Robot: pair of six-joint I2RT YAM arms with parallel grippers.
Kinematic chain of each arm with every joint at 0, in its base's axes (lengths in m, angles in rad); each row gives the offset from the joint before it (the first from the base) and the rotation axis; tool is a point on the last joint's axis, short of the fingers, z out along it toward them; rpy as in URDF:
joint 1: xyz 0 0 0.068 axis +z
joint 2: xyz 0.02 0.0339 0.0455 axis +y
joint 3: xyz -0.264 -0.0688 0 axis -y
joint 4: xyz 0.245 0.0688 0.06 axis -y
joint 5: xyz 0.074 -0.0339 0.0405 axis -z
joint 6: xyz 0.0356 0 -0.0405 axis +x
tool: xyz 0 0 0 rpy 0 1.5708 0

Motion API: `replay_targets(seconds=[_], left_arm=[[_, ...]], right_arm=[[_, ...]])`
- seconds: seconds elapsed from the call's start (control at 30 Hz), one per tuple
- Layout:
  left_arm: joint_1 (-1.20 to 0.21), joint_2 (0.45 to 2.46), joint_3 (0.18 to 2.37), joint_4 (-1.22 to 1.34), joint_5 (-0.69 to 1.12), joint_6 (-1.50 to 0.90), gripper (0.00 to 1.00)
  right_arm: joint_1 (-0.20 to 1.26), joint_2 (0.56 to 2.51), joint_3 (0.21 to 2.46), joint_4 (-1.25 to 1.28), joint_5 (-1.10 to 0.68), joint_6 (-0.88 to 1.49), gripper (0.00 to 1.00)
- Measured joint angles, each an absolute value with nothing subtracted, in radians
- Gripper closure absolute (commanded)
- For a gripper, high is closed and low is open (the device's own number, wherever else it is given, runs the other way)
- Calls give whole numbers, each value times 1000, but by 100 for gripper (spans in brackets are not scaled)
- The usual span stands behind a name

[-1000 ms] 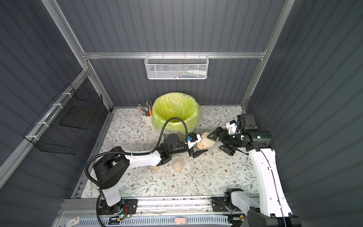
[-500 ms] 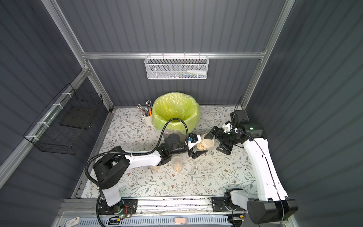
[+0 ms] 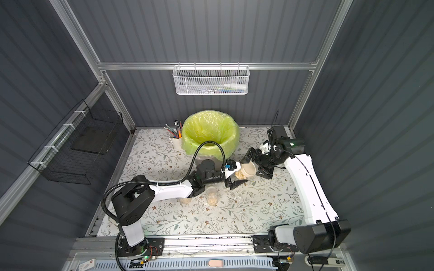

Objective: Empty expired oatmeal from jars
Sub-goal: Unscrew the lid from the jar.

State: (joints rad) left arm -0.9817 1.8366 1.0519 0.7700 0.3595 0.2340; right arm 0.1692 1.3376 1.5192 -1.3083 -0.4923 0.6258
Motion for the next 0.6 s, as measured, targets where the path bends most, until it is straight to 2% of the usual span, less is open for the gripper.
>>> replay_targets(seconds=[0.3, 0.6], left_arm=[[-980, 1837, 1052, 760, 360, 237, 84], [-980, 1837, 1052, 763, 364, 234, 86]], right_arm=[[215, 1361, 1523, -1313, -439, 601, 7], [224, 1372, 1528, -1315, -395, 550, 17]])
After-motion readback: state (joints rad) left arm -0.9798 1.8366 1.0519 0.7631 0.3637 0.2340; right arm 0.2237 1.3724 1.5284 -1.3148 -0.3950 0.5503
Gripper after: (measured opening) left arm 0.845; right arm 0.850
